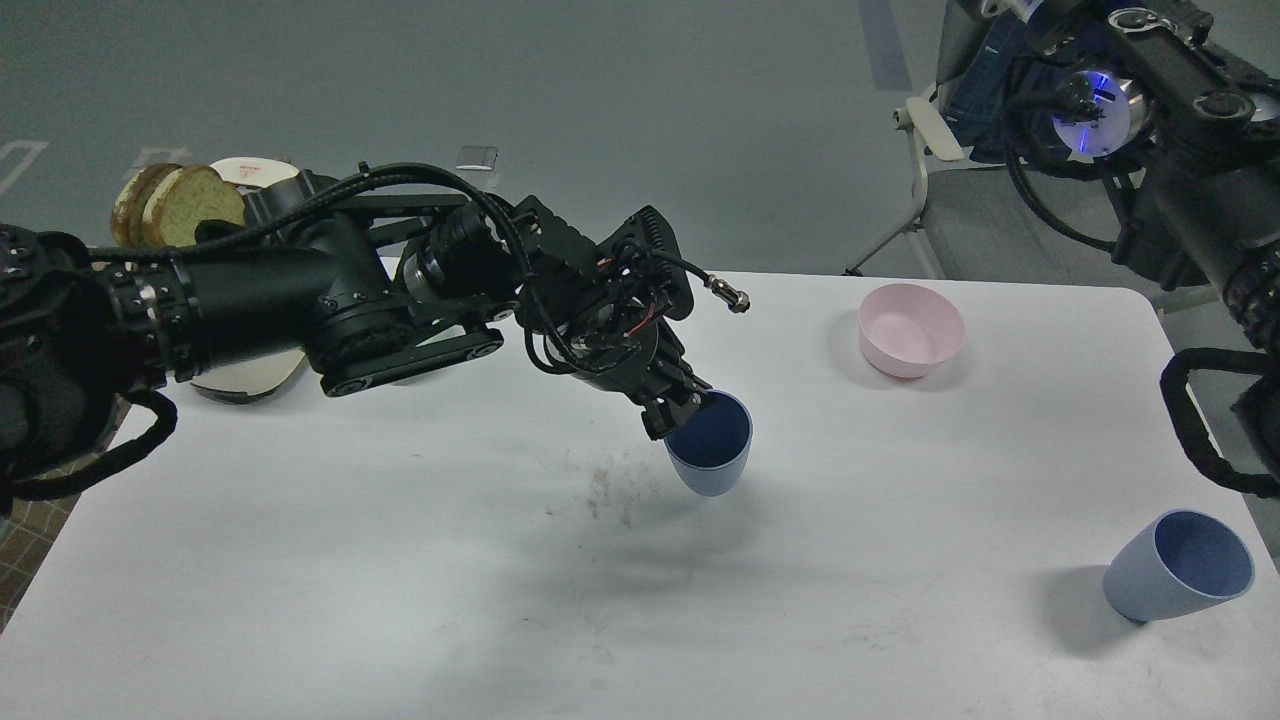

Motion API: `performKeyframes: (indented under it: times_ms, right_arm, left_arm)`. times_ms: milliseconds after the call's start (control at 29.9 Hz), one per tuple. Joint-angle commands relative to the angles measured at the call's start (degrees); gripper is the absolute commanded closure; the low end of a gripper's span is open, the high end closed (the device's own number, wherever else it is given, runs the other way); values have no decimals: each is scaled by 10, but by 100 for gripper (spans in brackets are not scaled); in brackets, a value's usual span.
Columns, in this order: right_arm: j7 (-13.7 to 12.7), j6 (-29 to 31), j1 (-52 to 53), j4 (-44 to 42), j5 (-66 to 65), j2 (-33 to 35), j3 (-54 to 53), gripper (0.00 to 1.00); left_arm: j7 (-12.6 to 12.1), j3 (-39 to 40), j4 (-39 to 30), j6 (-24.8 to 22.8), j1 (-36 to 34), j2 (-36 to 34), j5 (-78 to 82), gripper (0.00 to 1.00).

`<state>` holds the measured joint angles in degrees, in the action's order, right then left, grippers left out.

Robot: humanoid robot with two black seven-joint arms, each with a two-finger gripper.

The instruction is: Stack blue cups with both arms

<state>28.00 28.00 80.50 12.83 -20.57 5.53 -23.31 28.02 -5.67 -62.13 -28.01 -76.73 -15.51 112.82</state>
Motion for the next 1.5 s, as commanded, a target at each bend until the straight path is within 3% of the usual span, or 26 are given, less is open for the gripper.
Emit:
performKeyframes:
  times_ms: [0,367,401,468,601,668,702,735,835,1069,1169,1269,1403,1470]
  right_arm:
    - [0,0,-3,0,0,0,0,0]
    - [0,0,-4,0,0,2,3,0]
    - [0,0,-4,0,0,2,4,0]
    - [0,0,-4,0,0,3,4,0]
    - [0,0,-4,0,0,3,4,0]
    - [0,0,-4,0,0,4,4,0]
    - [0,0,-4,0,0,4,4,0]
    - [0,0,-4,1,0,5,4,0]
    - [0,0,-4,1,0,6,4,0]
    - [0,0,1,11,-1,36,34,0]
    - [0,0,3,49,-3,83,77,0]
    - [0,0,4,99,-8,142,131,0]
    - [0,0,4,252,-27,295,216,0]
    - [0,0,4,298,-51,339,229,0]
  left_arm:
    - [0,-19,1,0,-6,6,0,100]
    - [0,-27,0,0,-3,29,-1,100]
    - [0,-27,0,0,-3,29,-1,97]
    - [0,-27,0,0,-1,29,-1,82]
    - [0,-27,0,0,0,29,-2,74]
    - [0,-27,0,0,-2,29,-5,64]
    - [0,-26,0,0,-3,29,-8,50]
    - [0,-22,0,0,-4,25,-13,28]
    - [0,-19,-1,0,-12,22,-36,17]
    - [0,16,-1,0,-90,-16,-201,13]
    - [0,43,1,0,-98,-60,-312,12]
    - [0,68,7,0,-94,-102,-399,12]
    - [0,87,45,0,-56,-154,-561,12]
    - [0,94,61,0,-41,-165,-616,12]
